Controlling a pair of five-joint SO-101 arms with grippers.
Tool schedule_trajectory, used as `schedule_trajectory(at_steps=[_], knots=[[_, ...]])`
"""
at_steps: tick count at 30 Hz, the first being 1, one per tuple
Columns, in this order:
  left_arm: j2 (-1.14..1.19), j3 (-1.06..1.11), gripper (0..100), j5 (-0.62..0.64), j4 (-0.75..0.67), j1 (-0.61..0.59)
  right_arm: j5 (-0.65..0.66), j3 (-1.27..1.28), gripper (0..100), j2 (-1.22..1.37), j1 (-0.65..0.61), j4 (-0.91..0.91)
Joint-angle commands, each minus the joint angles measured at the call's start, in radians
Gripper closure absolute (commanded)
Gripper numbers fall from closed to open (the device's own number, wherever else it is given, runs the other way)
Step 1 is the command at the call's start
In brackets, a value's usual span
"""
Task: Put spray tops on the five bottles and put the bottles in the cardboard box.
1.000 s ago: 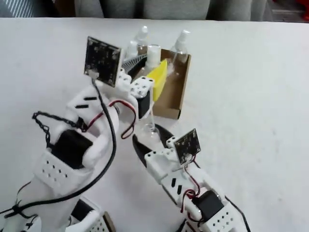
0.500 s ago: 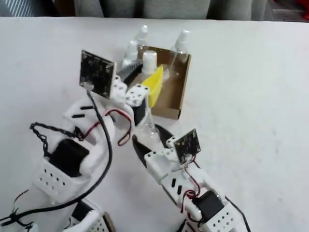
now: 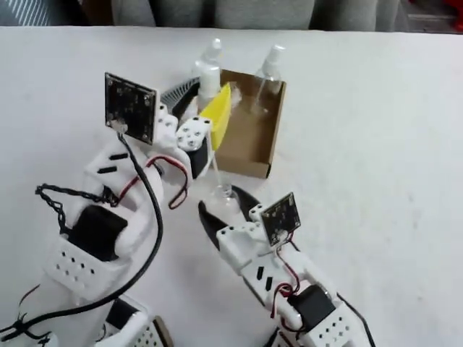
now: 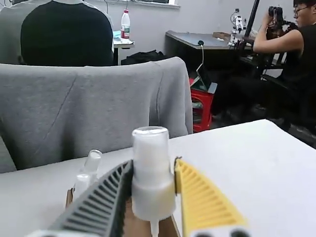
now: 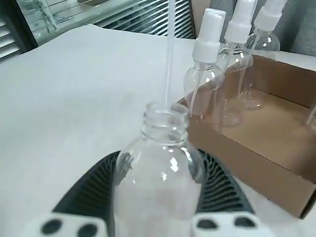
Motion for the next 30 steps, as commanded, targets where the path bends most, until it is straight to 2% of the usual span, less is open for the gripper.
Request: schedule_trajectory(at_steps=[1, 5, 11, 19, 26, 30], knots=[[-0.031, -0.008, 98, 0.038, 0.032, -0.004, -0.006, 0.009, 98.3, -0.001, -0.005, 0.004], [-0.031, -0.008, 98, 0.077, 0.068, 0.004, -0.006, 0.009, 98.3, 0.001, -0.005, 0.004], [-0.031, 0.061, 98, 0.068, 0.164, 0.085, -0.006, 0.009, 98.3, -0.001, -0.001, 0.004], [-0.056, 0.238, 98, 0.066, 0.161, 0.09, -0.006, 0.009, 98.3, 0.001, 0.001, 0.004], [-0.282, 0.396, 98, 0.066, 0.158, 0.096, -0.006, 0.009, 98.3, 0.001, 0.001, 0.004], [-0.378, 0.551, 98, 0.066, 0.058, 0.122, -0.006, 0.009, 98.3, 0.001, 0.001, 0.004]])
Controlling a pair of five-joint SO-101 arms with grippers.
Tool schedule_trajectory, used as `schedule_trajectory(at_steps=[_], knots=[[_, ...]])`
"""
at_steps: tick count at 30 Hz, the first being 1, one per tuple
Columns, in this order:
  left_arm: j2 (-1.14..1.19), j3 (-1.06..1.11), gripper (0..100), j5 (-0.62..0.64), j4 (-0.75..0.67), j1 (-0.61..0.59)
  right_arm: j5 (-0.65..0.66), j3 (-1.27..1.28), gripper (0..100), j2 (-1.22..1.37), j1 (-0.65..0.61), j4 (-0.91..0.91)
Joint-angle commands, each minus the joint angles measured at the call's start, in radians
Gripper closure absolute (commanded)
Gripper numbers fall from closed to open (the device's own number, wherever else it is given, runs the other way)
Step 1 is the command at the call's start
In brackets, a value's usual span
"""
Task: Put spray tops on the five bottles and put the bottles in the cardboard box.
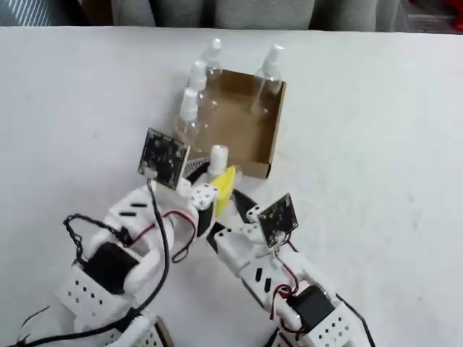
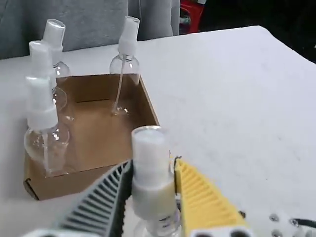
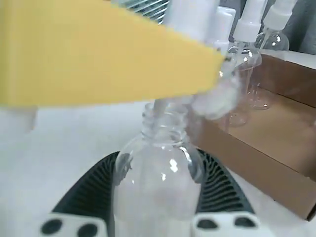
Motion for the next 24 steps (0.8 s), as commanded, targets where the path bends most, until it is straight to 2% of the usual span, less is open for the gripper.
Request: schedule_trajectory(at_steps=[1, 6, 18, 24], knots=[[-0.091, 0.11, 98, 0.002, -0.115, 0.016, -0.008, 0.009, 98.3, -0.001, 0.005, 0.002], [-0.162, 0.244, 98, 0.002, -0.276, 0.035, -0.008, 0.009, 98.3, -0.001, 0.007, 0.002], [-0.397, 0.385, 98, 0.003, -0.272, 0.036, -0.008, 0.009, 98.3, -0.007, 0.028, 0.002], [-0.519, 0.41, 98, -0.021, -0.18, 0.061, -0.008, 0.009, 98.3, -0.007, 0.039, 0.001]])
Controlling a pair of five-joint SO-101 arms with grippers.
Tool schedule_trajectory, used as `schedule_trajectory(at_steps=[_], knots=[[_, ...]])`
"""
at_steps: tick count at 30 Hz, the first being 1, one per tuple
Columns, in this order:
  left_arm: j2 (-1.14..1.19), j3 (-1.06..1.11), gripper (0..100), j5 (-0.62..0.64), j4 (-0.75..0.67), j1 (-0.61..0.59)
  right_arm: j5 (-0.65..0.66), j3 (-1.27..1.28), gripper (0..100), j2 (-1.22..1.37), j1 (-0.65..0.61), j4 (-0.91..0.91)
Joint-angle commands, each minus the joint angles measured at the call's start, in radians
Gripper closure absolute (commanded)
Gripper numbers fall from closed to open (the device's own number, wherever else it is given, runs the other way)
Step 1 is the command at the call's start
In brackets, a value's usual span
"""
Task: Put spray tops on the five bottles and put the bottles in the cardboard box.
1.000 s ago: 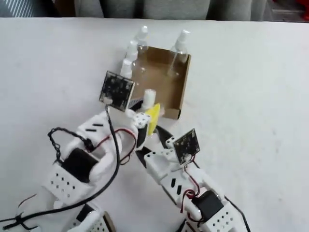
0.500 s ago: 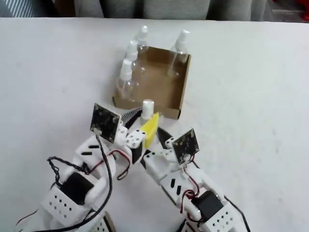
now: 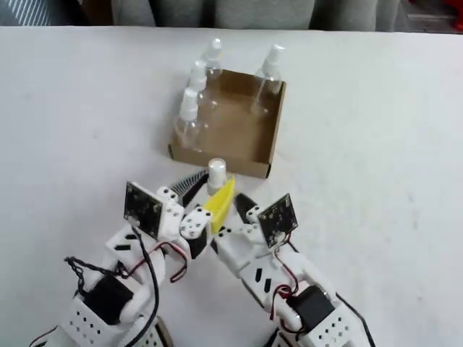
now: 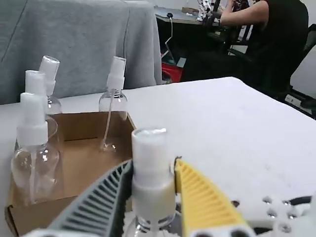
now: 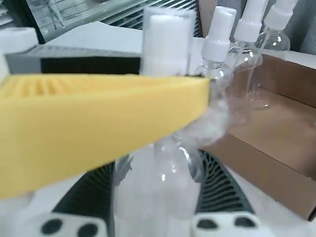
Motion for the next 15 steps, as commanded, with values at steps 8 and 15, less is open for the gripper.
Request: schedule_trajectory(at_steps=[8, 15], knots=[[-0.081, -0.008, 79, -0.023, 0.135, 0.03, -0.008, 0.009, 98.3, -0.007, 0.031, 0.001], [-0.082, -0.017, 73, 0.003, 0.129, 0.03, -0.008, 0.009, 98.3, -0.004, 0.031, 0.001]])
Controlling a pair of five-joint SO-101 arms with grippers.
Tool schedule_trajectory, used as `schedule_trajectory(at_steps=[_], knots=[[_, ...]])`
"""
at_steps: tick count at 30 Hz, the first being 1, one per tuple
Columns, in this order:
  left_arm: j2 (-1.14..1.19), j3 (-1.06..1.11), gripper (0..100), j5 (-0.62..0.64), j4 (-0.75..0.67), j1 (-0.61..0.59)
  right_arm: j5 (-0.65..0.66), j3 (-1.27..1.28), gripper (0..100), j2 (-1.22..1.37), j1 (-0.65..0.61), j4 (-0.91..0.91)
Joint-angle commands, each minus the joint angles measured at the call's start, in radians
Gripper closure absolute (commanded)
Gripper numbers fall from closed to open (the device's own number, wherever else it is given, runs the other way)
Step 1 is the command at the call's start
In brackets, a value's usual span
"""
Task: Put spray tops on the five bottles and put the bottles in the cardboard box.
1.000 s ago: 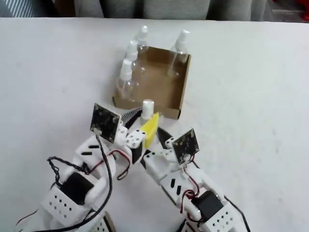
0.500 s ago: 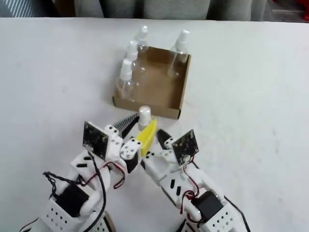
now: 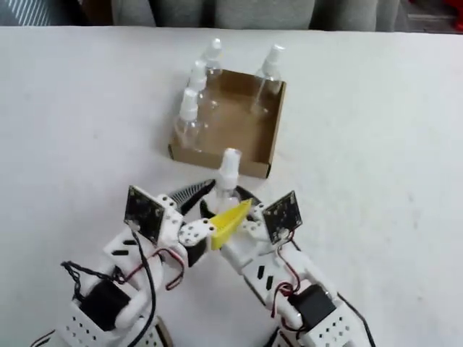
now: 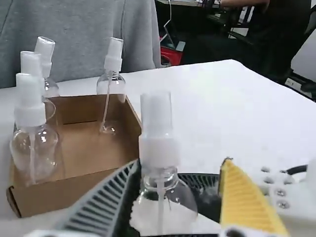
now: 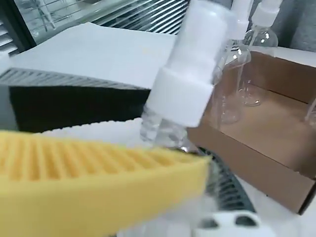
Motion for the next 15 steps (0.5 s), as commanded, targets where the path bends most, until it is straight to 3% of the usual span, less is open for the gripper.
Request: schedule_trajectory(at_steps=[1, 8, 15], knots=[[-0.013, -0.02, 73, 0.009, 0.0, 0.012, -0.005, 0.009, 98.3, -0.004, 0.013, 0.001], [-0.013, -0.133, 74, 0.009, 0.068, -0.093, -0.005, 0.009, 98.3, -0.005, 0.025, -0.005], [-0.015, -0.187, 74, 0.009, 0.144, -0.097, -0.005, 0.009, 98.3, 0.001, 0.173, -0.139]])
